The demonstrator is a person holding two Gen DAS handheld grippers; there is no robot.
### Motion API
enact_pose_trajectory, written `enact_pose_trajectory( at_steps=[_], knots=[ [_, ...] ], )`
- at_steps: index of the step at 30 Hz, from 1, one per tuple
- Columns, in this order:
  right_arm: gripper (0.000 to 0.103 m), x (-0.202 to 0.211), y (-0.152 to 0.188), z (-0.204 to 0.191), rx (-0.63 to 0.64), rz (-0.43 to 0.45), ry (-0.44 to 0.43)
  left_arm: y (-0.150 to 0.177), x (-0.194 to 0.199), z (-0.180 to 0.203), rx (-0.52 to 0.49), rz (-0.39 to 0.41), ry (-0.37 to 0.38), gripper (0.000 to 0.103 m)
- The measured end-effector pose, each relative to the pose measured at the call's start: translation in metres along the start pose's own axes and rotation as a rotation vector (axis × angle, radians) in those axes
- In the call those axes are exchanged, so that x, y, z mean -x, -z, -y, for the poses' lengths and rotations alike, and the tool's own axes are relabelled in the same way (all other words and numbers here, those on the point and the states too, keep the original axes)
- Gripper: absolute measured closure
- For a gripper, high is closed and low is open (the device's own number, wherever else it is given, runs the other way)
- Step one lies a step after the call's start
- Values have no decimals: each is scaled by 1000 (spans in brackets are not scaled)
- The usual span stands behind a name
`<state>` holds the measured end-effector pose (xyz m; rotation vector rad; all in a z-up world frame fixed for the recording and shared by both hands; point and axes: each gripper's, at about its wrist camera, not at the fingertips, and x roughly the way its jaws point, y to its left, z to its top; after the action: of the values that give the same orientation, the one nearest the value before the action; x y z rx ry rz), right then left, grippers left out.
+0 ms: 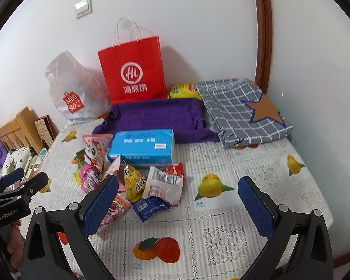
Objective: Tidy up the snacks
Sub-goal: 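Lower both tools toward the snack pile in front of the tissue pack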
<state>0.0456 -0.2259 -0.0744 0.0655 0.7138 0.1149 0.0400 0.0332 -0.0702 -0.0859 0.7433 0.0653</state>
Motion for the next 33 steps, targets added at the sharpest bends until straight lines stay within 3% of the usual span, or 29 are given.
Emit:
enact_pose_trajectory(
  at_steps=[17, 33],
  knots=[
    [16, -90, 16, 0, -47, -147, -24, 12, -70, -36, 64, -121, -36, 2],
    [16, -159, 19, -9, -97, -263, -53, 9, -102, -54, 82, -156, -17, 2]
  ],
)
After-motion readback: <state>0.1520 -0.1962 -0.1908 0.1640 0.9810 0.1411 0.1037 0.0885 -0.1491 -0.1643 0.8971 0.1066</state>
